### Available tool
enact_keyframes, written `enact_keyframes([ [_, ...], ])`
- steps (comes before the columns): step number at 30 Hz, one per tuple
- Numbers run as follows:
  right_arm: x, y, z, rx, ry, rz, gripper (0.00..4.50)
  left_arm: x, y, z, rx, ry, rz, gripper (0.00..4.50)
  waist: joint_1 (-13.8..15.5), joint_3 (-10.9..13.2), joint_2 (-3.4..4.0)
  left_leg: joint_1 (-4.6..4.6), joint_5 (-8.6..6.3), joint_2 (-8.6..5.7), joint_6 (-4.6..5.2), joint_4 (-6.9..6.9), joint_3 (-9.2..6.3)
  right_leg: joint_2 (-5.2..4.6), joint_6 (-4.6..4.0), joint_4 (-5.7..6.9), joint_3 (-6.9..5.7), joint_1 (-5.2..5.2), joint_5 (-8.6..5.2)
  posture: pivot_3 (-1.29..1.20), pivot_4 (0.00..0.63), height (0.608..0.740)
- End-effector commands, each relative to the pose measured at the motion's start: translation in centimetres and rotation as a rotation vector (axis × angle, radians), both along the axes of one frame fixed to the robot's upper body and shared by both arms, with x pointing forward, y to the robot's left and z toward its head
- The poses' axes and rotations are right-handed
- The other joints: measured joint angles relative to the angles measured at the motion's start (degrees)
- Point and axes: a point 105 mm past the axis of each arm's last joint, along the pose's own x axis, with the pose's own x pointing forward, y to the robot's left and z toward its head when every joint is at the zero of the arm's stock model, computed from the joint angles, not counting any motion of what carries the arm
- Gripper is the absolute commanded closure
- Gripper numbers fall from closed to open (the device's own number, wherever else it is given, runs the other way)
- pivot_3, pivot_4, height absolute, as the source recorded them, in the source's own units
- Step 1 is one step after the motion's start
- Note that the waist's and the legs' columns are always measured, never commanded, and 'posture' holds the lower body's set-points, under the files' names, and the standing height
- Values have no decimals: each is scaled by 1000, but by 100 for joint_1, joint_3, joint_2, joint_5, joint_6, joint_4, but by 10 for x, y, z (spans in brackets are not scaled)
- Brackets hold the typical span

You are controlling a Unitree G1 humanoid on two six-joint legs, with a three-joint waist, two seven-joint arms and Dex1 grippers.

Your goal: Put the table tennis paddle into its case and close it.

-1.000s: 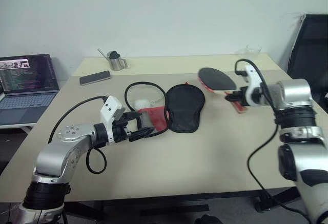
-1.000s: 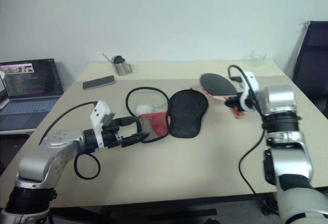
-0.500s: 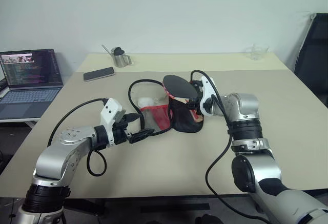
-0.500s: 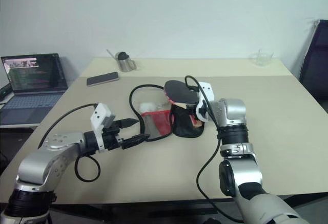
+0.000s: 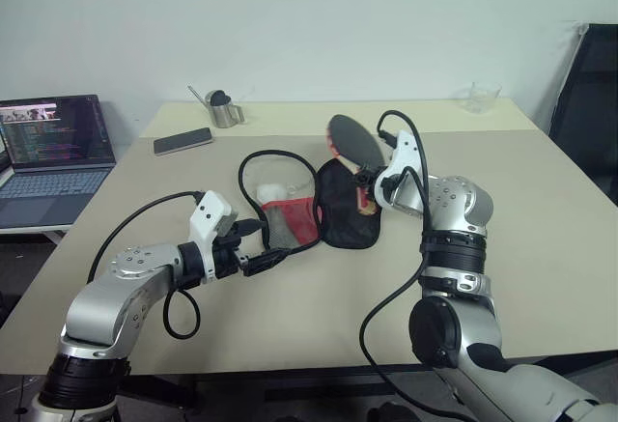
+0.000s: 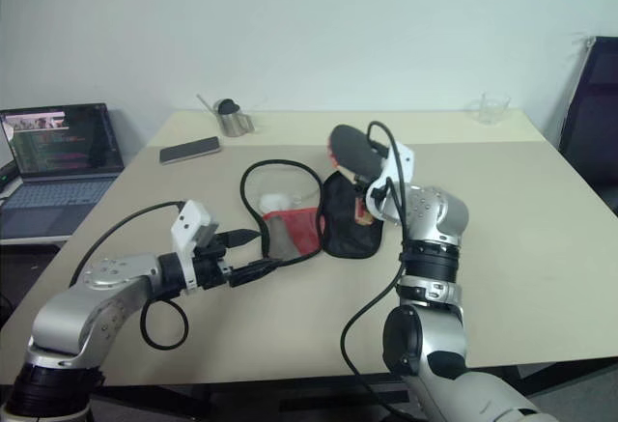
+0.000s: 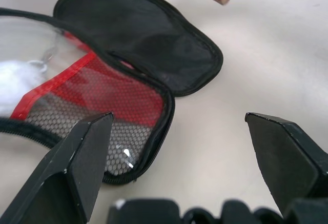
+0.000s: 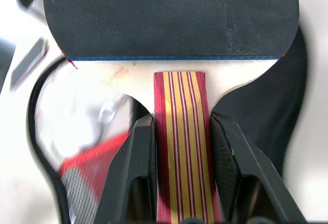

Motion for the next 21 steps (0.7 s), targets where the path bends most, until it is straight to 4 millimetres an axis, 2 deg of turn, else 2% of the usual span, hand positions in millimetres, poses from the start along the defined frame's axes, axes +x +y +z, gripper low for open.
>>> enact_keyframes([
  [1, -9, 63, 31, 110, -88, 121, 3401, -3, -5, 13, 0, -53, -28, 0, -47, 0, 0, 4, 0, 4, 0, -1, 7, 3, 0, 3, 9, -1, 0, 0, 150, 740],
  [9, -23, 104, 14, 148, -39, 233, 3401, -3, -6, 12, 3, -50, -27, 0, -146, 0, 0, 7, -1, 12, 4, -1, 48, 11, -1, 28, 52, -23, 0, 0, 150, 740],
  [14, -27, 112, 5, 152, -16, 270, 3401, -6, -6, 10, 5, -42, -22, 0, -141, 0, 0, 6, -1, 12, 5, -1, 51, 11, 0, 28, 56, -25, 0, 0, 150, 740],
  [21, -27, 117, -17, 146, 36, 273, 3401, -7, -5, 9, 7, -36, -16, 0, -140, 0, 0, 7, -2, 12, 6, -1, 52, 12, 0, 28, 57, -25, 0, 0, 150, 740],
])
